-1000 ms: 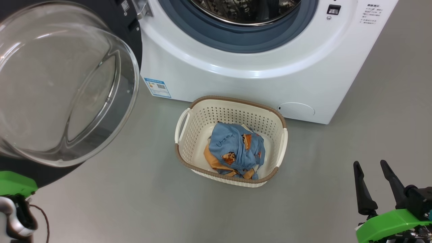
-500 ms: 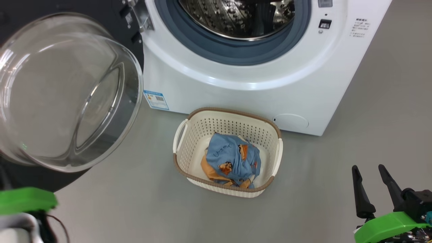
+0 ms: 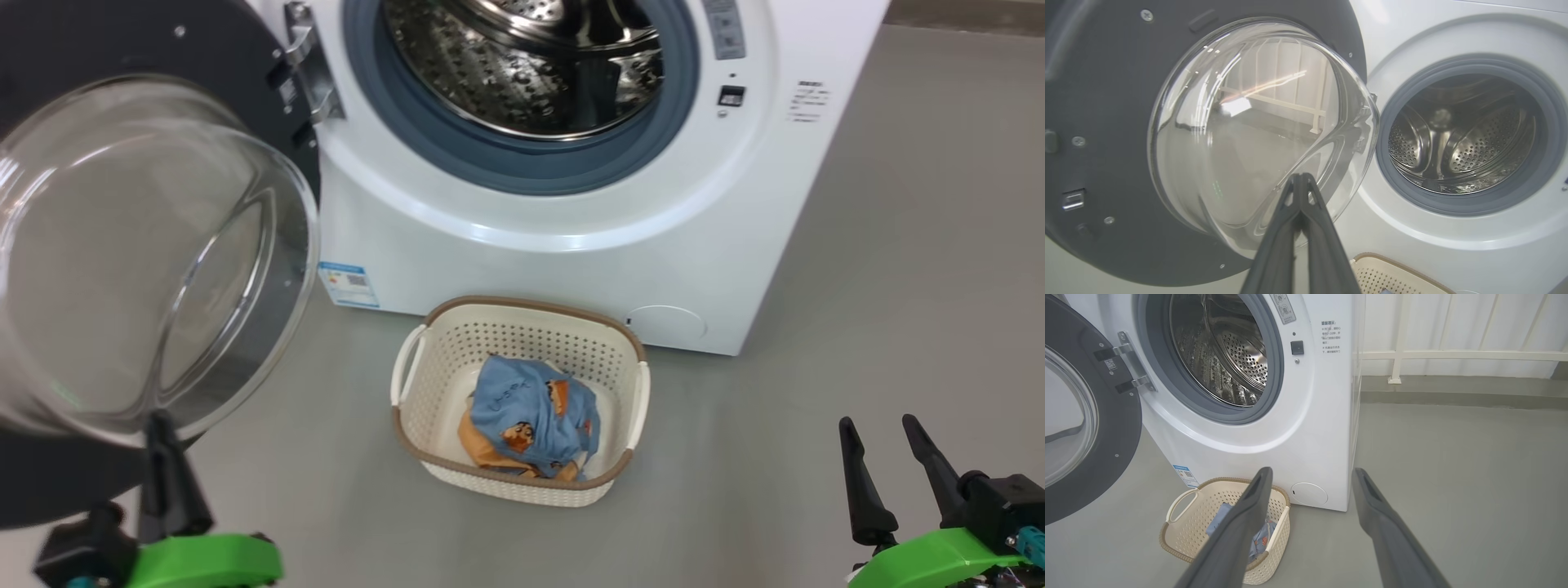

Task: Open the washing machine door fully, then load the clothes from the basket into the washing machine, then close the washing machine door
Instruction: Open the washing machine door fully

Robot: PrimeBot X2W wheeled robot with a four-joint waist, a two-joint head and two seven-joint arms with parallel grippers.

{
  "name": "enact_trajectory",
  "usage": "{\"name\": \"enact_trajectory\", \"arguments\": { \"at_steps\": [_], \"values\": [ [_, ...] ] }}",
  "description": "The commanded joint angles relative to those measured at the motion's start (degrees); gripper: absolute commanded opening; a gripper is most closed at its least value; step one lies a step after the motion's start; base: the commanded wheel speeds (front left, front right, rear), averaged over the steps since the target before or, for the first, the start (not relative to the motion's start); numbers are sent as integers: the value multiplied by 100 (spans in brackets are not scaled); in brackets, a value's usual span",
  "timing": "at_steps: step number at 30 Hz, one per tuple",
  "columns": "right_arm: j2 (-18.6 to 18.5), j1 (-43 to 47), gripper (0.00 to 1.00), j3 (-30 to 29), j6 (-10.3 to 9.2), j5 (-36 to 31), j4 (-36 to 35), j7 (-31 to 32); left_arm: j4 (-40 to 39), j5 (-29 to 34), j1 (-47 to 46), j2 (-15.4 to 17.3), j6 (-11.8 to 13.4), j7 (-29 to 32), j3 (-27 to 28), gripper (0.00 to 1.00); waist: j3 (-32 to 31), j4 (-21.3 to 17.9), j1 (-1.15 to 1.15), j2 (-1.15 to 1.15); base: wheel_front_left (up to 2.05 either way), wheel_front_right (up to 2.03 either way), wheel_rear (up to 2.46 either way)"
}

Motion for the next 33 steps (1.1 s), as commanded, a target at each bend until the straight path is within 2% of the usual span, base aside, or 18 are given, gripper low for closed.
{"name": "enact_trajectory", "arguments": {
  "at_steps": [1, 6, 8, 9, 10, 11, 13, 15, 24, 33],
  "values": [
    [-61, -48, 100, 152, 25, -62, -177, -53, -294, 1, 49, 14, 22, 92, -37, 0, -112, -231, 1, 0, 0, 0, 0],
    [-57, -43, 100, 177, 25, -72, -185, -22, -372, -14, 184, -30, 34, 207, -397, 0, -195, -514, 1, 0, 0, 0, 0],
    [-55, -32, 100, 240, 25, -86, -204, 8, -330, -5, 208, -36, 26, 264, -511, 9, -235, -656, 1, 0, 0, 0, 0],
    [-55, -28, 100, 268, 25, -103, -220, 20, -297, 2, 218, -37, 24, 294, -552, 17, -251, -731, 1, 0, 0, 0, 0],
    [-54, -27, 100, 295, 25, -116, -238, 31, -278, -15, 221, -39, 24, 305, -564, 36, -268, -808, 1, 0, 0, 0, 0],
    [-54, -24, 100, 311, 25, -140, -252, 49, -263, -19, 226, -39, 30, 305, -567, 42, -285, -884, 1, 0, 0, 0, 0],
    [-54, -20, 100, 317, 25, -178, -286, 77, -241, -47, 252, -37, 33, 316, -569, 47, -315, -1022, 1, 0, 0, 0, 0],
    [-54, -13, 100, 333, 25, -206, -336, 102, -220, -50, 273, -16, 29, 330, -577, 100, -339, -1139, 1, 0, 0, 0, 0],
    [-89, 15, 100, 407, 25, -269, -534, 202, -102, -8, 338, 148, -88, 372, -687, 100, -378, -1489, 1, 0, 0, 0, 0],
    [-108, 14, 100, 383, 25, -280, -627, 219, 58, 37, 244, 240, -132, 251, -728, 100, -320, -1584, 1, 0, 0, 0, 0]
  ]
}}
